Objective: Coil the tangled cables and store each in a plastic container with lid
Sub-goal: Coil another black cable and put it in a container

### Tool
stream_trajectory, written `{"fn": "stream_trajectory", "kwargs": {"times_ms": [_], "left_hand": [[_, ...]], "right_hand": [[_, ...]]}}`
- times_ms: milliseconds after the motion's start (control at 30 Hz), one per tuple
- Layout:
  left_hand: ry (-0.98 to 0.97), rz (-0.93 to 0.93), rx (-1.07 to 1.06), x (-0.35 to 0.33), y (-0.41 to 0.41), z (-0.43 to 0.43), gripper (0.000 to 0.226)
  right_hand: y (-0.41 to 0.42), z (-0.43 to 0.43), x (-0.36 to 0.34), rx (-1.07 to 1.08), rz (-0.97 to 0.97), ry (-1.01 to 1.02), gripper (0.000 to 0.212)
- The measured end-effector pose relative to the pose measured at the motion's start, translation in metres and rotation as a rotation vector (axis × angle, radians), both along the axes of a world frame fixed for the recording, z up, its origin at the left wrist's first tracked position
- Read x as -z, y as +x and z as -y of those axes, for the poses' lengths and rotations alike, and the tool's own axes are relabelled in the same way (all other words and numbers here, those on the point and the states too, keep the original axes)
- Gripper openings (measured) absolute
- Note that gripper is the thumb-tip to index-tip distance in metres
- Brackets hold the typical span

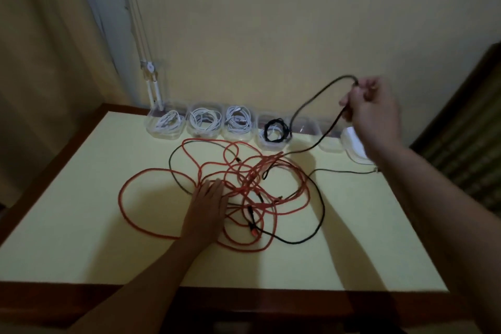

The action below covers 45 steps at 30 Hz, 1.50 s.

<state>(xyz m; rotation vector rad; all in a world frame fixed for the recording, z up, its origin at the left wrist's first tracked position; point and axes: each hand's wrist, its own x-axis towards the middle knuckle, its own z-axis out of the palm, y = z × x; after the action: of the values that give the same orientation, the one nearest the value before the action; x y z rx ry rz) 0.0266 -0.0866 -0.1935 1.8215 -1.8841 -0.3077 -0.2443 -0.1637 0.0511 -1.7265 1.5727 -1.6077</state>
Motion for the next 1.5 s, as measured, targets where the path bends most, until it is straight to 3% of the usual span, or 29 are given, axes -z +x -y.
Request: {"fn": "stream_trajectory", "kwargs": {"times_ms": [67,167,300,367,467,567,667,800,967,1133,1200,1300,1367,1500], "left_hand": [[0.040,-0.086,-0.039,-0.019,-0.002,0.001,0.044],[-0.034,-0.211,-0.057,-0.055,-0.011,0.001,0.047],[-0.012,-0.759,-0.151,-0.146,-0.031,-0.003,0.043],[-0.118,-0.932,-0.200,-0.192,-0.040,-0.008,0.043],[-0.304,-0.834,-0.154,-0.243,-0.048,-0.023,0.063],[-0.124,-0.716,0.065,-0.260,-0.052,-0.039,0.064],[0.156,-0.970,0.278,-0.274,-0.066,-0.056,0.055],[0.350,-1.260,0.355,-0.292,-0.080,-0.078,0.042],[0.195,-1.293,0.291,-0.312,-0.055,-0.093,0.029],[0.133,-1.488,0.276,-0.332,-0.019,-0.101,0.029],[0.150,-1.458,0.276,-0.331,-0.015,-0.106,0.029],[0.167,-1.417,0.262,-0.325,-0.016,-0.110,0.029],[0.167,-1.446,0.246,-0.321,-0.017,-0.109,0.028],[0.157,-1.482,0.229,-0.322,-0.018,-0.108,0.026]], "right_hand": [[-0.002,-0.004,-0.038,-0.019,0.052,-0.055,0.019],[-0.004,-0.015,-0.080,-0.045,-0.018,-0.132,0.018],[0.000,-0.036,-0.102,-0.075,-0.324,-0.138,0.010],[0.003,-0.047,-0.103,-0.105,-0.432,-0.126,0.006],[0.006,-0.066,-0.100,-0.135,-0.535,-0.105,0.006],[0.008,-0.084,-0.095,-0.146,-0.508,-0.100,0.006],[0.012,-0.100,-0.094,-0.163,-0.480,-0.124,0.005],[0.015,-0.113,-0.085,-0.188,-0.474,-0.155,0.004],[0.003,-0.112,-0.048,-0.143,-0.593,-0.061,0.010],[-0.019,-0.104,0.031,-0.022,-0.693,0.365,0.023],[-0.020,-0.106,0.050,0.018,-0.599,0.579,0.040],[-0.014,-0.107,0.055,-0.066,-0.007,0.808,0.055],[-0.008,-0.105,0.041,-0.151,0.337,0.790,0.048],[-0.001,-0.081,-0.019,-0.373,0.835,0.608,0.038]]}}
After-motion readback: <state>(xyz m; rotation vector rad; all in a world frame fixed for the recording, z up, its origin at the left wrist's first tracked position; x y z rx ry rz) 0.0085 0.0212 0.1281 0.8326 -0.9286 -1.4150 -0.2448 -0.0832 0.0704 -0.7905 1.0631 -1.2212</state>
